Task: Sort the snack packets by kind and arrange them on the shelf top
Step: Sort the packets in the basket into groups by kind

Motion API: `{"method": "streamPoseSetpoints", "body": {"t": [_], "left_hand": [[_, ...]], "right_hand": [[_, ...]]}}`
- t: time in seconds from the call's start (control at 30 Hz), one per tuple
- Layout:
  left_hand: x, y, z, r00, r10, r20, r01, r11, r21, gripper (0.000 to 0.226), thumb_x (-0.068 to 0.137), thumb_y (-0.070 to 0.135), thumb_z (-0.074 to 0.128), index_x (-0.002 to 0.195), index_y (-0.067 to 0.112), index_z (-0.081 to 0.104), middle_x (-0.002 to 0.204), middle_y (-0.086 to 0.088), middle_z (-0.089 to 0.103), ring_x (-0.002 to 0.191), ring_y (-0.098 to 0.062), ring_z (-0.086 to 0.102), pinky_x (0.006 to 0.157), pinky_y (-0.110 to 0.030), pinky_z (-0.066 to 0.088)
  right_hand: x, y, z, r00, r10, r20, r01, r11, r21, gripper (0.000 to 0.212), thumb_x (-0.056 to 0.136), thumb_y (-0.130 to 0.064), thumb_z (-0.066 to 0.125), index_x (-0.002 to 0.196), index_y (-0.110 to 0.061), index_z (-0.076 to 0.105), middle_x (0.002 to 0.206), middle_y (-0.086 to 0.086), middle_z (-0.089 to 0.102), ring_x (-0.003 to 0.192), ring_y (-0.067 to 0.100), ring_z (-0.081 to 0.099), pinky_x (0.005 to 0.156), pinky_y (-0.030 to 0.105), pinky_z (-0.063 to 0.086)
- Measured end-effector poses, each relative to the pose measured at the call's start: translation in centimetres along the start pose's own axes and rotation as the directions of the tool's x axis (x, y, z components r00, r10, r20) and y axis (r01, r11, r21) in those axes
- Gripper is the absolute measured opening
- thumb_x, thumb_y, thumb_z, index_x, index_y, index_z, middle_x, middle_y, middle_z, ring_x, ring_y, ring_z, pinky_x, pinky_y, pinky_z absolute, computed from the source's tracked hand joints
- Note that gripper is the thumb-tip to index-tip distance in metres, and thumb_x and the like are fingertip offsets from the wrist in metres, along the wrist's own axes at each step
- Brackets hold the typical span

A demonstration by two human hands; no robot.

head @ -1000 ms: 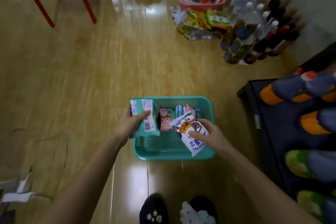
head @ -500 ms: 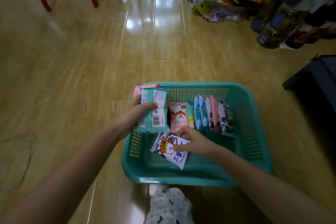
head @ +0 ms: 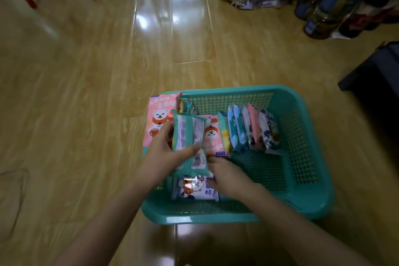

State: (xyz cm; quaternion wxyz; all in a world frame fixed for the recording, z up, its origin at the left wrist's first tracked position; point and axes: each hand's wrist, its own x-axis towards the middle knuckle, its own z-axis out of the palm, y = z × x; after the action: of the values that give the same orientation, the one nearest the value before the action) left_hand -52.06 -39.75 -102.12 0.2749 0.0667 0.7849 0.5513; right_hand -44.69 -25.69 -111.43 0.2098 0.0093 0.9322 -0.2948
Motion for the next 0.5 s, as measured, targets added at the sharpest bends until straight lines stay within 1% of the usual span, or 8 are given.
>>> {"method": "streamPoseSetpoints", "body": {"t": [0.07,0.13,0.17,0.2,0.23,0.27,0.37,0.5], "left_hand": [[-0.8,-0.2,1.0,0.988,0.143,-0.061,-0.131,0.977,0.170,0.039,0.073,0.011,0.076,0.099,0.029,0.054,0.094,0.017,0.064,0.083,0.007,0.062,0.069,-0.015,0.051],[-1.6,-0.8,2.6,0.965,0.249,-0.078,-0.213,0.924,0.318,0.043,0.073,0.014,0.076,0.107,0.028,0.054,0.096,0.018,0.060,0.083,0.004,0.059,0.068,-0.015,0.049],[-1.9,-1.3,3.6,0.956,0.288,-0.054,-0.245,0.888,0.389,0.046,0.073,0.016,0.075,0.113,0.025,0.054,0.100,0.014,0.059,0.084,0.000,0.058,0.071,-0.019,0.049],[-2.2,-1.9,4.7,0.948,0.318,-0.007,-0.281,0.847,0.452,0.048,0.073,0.018,0.073,0.117,0.022,0.054,0.104,0.010,0.058,0.088,-0.006,0.058,0.074,-0.024,0.050],[-2.4,-2.3,5.7,0.940,0.336,0.056,-0.319,0.810,0.492,0.049,0.072,0.021,0.071,0.119,0.019,0.055,0.108,0.007,0.057,0.091,-0.011,0.058,0.077,-0.027,0.051],[-2.6,-2.8,6.7,0.934,0.334,0.128,-0.351,0.784,0.512,0.051,0.071,0.027,0.066,0.120,0.019,0.055,0.112,0.005,0.056,0.096,-0.013,0.058,0.080,-0.028,0.051],[-2.8,-3.6,8.5,0.909,0.278,0.311,-0.408,0.747,0.525,0.058,0.071,0.045,0.053,0.123,0.021,0.057,0.123,0.007,0.056,0.107,-0.010,0.055,0.090,-0.024,0.047],[-2.5,-3.6,8.3,0.939,0.189,0.287,-0.310,0.828,0.468,0.034,0.075,0.045,0.050,0.101,0.026,0.062,0.088,0.015,0.060,0.079,-0.006,0.058,0.069,-0.025,0.049]], "right_hand": [[-1.6,-0.1,-1.7,0.999,0.018,-0.044,-0.015,0.998,0.066,0.039,0.091,-0.011,0.052,0.127,-0.025,0.056,0.126,0.000,0.057,0.107,0.018,0.057,0.090,0.033,0.049],[-3.8,-0.2,-3.3,0.990,0.074,-0.124,-0.019,0.918,0.397,0.031,0.094,-0.012,0.048,0.120,-0.025,0.061,0.116,-0.001,0.065,0.095,0.010,0.062,0.081,0.021,0.051],[-4.9,-0.5,-4.0,0.986,0.123,-0.109,-0.021,0.754,0.657,0.027,0.096,-0.016,0.047,0.115,-0.026,0.062,0.113,-0.001,0.067,0.094,0.009,0.065,0.079,0.019,0.052],[-5.8,-0.7,-4.4,0.988,0.153,-0.038,-0.044,0.504,0.862,0.023,0.096,-0.023,0.047,0.111,-0.027,0.063,0.110,-0.001,0.070,0.094,0.010,0.067,0.078,0.021,0.054],[-6.2,-0.6,-4.4,0.983,0.178,0.037,-0.090,0.300,0.950,0.023,0.092,-0.032,0.048,0.107,-0.026,0.065,0.103,-0.001,0.072,0.092,0.011,0.069,0.075,0.022,0.055],[-6.3,-0.3,-4.1,0.973,0.215,0.086,-0.129,0.196,0.972,0.027,0.087,-0.037,0.051,0.105,-0.022,0.065,0.096,-0.002,0.073,0.088,0.010,0.070,0.071,0.023,0.056],[-6.5,1.4,-3.4,0.887,0.441,0.135,-0.213,0.132,0.968,0.025,0.088,-0.025,0.057,0.110,-0.013,0.062,0.085,0.000,0.071,0.069,0.009,0.068,0.057,0.021,0.054],[-7.9,5.4,-3.9,0.798,0.552,0.243,-0.403,0.186,0.896,0.022,0.094,-0.016,0.051,0.110,-0.005,0.061,0.081,0.006,0.071,0.064,0.014,0.069,0.058,0.027,0.054]]}}
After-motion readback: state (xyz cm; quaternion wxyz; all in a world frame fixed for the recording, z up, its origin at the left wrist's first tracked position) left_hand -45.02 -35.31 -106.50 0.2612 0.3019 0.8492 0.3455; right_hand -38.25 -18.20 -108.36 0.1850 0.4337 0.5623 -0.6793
